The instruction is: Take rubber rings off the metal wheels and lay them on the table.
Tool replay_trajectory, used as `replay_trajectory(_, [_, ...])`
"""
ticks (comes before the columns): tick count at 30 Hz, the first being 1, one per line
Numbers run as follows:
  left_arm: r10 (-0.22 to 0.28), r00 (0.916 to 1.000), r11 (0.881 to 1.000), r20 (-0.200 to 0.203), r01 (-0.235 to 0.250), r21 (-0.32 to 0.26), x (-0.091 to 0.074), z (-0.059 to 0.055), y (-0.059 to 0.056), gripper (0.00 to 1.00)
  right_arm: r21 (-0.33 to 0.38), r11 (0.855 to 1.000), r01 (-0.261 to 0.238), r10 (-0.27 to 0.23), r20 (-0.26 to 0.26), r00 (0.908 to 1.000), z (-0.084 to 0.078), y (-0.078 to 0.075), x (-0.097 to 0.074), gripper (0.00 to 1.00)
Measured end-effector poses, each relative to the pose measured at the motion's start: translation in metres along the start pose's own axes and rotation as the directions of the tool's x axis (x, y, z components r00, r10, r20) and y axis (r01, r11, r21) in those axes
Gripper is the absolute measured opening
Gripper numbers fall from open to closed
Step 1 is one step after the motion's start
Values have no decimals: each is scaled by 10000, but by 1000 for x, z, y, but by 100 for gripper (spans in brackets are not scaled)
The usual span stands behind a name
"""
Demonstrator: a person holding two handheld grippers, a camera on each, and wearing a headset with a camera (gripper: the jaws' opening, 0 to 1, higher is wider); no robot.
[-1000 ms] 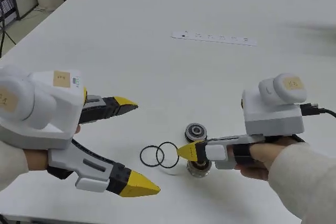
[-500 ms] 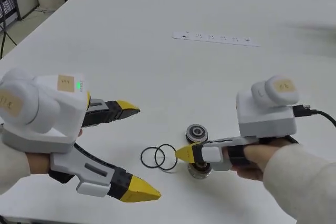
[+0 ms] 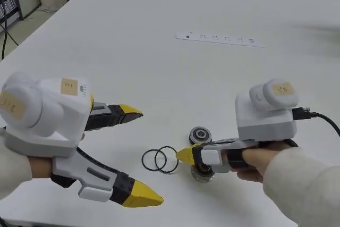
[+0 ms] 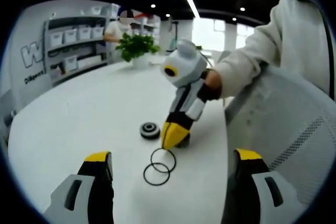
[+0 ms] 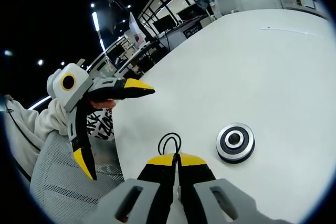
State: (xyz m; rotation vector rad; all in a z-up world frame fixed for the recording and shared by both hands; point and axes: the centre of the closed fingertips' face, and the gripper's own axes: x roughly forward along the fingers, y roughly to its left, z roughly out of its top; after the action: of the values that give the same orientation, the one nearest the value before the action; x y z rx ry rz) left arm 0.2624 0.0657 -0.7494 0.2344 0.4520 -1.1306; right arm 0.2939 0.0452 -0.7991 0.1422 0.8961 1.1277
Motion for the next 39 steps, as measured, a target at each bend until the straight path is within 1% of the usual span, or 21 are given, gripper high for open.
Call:
replay_trajectory(2, [-9, 10000, 10000, -28, 9, 16, 0, 0, 0, 97, 23, 10000, 38, -38, 17, 10000, 0, -2, 0, 0])
replay_trajectory(5, [-8, 10000, 10000, -20, 8, 11, 0, 0, 0, 97, -70, 9997, 225, -224, 154, 9996, 3, -5, -1, 0])
replay_trajectory(9, [-25, 10000, 10000, -49, 25, 9, 1, -1, 0, 97, -73, 9997, 235, -233, 239, 9994, 5, -6, -1, 0])
replay_trajectory(21, [16, 10000, 10000, -74, -15, 49, 0, -1, 0, 96, -293, 9990, 345, -341, 141, 9993, 4, -6, 3, 4])
replay_trajectory(30, [18, 9999, 10000, -133, -17, 55, 0, -3, 0, 96, -954, 9948, 344, -356, -104, 9993, 1, -2, 9, 10])
replay_trajectory(34, [23, 9999, 10000, -153, -22, 51, 0, -3, 0, 96, -1527, 9876, 373, -420, -279, 9987, -1, 0, 11, 13])
replay_trajectory(39, [57, 9998, 10000, -186, -56, 56, 0, -4, 1, 96, -2064, 9778, 353, -456, -454, 9979, -3, 3, 13, 15])
